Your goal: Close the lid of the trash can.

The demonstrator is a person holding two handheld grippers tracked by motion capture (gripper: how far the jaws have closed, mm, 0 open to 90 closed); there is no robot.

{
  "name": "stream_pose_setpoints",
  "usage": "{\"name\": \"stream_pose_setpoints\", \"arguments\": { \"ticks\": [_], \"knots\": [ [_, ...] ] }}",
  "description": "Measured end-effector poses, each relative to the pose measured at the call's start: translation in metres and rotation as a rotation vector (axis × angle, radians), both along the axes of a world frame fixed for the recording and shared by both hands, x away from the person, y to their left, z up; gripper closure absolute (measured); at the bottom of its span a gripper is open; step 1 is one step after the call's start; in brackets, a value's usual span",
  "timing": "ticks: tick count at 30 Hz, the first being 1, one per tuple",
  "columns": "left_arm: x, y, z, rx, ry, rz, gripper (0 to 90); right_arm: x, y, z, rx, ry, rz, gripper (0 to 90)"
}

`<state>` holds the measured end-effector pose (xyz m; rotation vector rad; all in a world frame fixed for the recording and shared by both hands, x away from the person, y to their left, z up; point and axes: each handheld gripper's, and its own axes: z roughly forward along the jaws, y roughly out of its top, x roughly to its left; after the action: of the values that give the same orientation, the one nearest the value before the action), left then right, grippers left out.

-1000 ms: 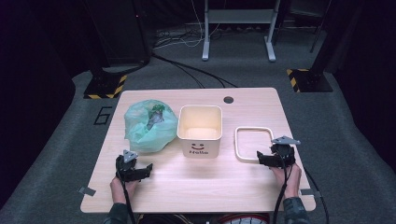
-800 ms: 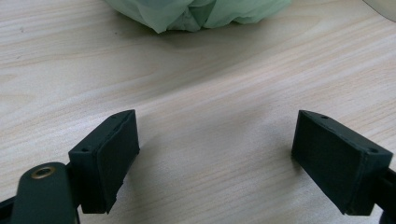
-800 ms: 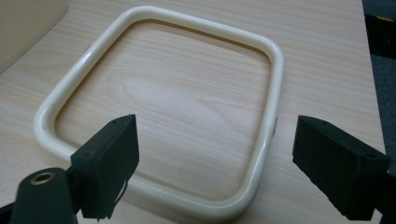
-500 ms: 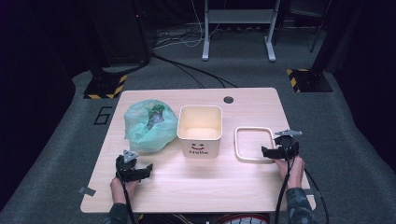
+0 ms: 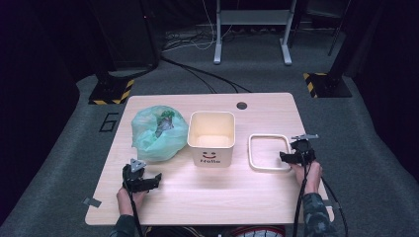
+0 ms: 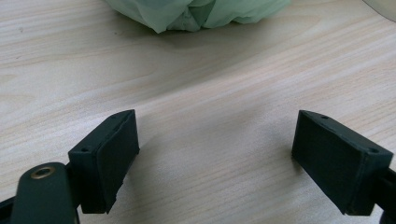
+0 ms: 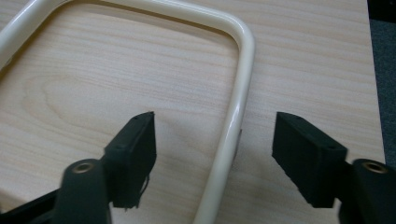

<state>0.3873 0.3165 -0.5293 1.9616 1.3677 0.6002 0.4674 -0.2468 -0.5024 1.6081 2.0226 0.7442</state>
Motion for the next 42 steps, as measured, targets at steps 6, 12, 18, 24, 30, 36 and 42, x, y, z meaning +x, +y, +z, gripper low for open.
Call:
{"name": "stream_pose_setpoints", "arguments": {
  "ticks": [6,12,18,24,30,36,42],
  "knots": [
    [0.0000,0.0000,0.0000,0.001,0.000,0.000,14.3,0.0065,0.0025,-0.0039,-0.012,0.031,-0.021,44.4],
    [0.0000,-0.0001,0.0000,-0.001,0.000,0.002,14.3,0.0079,0.0051,-0.0045,-0.016,0.022,-0.023,56.0],
    [0.0000,0.0000,0.0000,-0.001,0.000,0.003,14.3,0.0078,0.0024,-0.0047,-0.022,0.010,-0.066,72.9],
    [0.0000,-0.0001,0.0000,-0.001,0.000,0.003,14.3,0.0084,0.0024,-0.0048,-0.018,0.008,-0.096,77.0],
    [0.0000,-0.0001,0.0000,-0.001,0.000,0.003,14.3,0.0090,0.0025,-0.0051,-0.015,0.003,-0.107,80.9],
    [-0.0001,-0.0001,0.0000,0.001,0.000,0.003,14.4,0.0086,0.0010,-0.0035,0.008,0.010,-0.115,81.0],
    [-0.0001,-0.0001,0.0000,-0.001,0.000,0.004,14.4,0.0077,0.0026,0.0018,0.023,0.003,-0.112,81.1]
  ]
}}
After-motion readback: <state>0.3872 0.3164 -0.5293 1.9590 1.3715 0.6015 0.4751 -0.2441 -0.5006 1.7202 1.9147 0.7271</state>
